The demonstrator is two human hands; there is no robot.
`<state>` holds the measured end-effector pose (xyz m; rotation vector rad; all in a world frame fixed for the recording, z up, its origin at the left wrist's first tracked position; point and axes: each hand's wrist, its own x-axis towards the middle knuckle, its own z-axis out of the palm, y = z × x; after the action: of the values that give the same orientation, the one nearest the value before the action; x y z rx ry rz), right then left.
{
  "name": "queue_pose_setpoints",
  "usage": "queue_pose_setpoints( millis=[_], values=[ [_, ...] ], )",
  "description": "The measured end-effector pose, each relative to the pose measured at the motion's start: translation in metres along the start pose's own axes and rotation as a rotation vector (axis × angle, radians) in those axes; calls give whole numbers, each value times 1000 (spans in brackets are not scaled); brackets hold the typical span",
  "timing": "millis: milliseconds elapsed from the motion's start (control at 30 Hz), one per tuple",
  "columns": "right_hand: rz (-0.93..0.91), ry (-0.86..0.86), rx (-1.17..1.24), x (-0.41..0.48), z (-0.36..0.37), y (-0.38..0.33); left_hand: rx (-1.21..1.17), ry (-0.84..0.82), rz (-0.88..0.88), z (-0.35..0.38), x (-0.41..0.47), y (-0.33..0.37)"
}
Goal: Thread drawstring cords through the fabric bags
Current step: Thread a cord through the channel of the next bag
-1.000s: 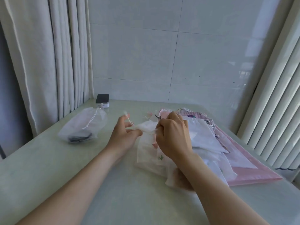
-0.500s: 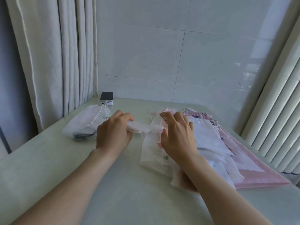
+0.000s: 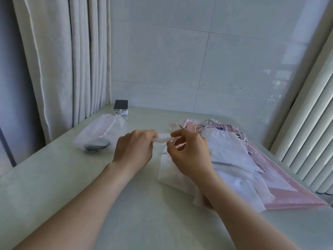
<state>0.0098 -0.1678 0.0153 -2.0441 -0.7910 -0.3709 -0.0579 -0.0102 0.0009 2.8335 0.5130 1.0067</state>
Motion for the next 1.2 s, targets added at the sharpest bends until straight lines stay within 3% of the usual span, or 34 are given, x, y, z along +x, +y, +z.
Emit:
queue_pose_setpoints(
  millis=[133, 233, 433, 567, 767, 967, 1100, 1200],
  values=[
    [21, 110, 116, 7, -1, 7, -172, 7, 25, 9, 3, -7],
    [57, 103, 135, 11, -4, 12, -139, 14, -14, 9, 4, -11],
    [120, 99, 171, 15, -14, 18, -11, 57, -282, -4, 4, -14],
    [190, 108, 256, 19, -15, 19, -163, 61, -283, 6, 7, -25],
    [333, 171, 576, 19, -21, 16, -384, 104, -324, 14, 10, -31],
    [426, 273, 725, 20, -25, 12, -1048, 22, -397, 0, 11, -24],
    [533, 322, 1014, 24, -30, 12, -1504, 11, -641, -6, 16, -19],
    [622, 306, 1222, 24, -33, 9, -1581, 126, -774, -6, 22, -20]
  ],
)
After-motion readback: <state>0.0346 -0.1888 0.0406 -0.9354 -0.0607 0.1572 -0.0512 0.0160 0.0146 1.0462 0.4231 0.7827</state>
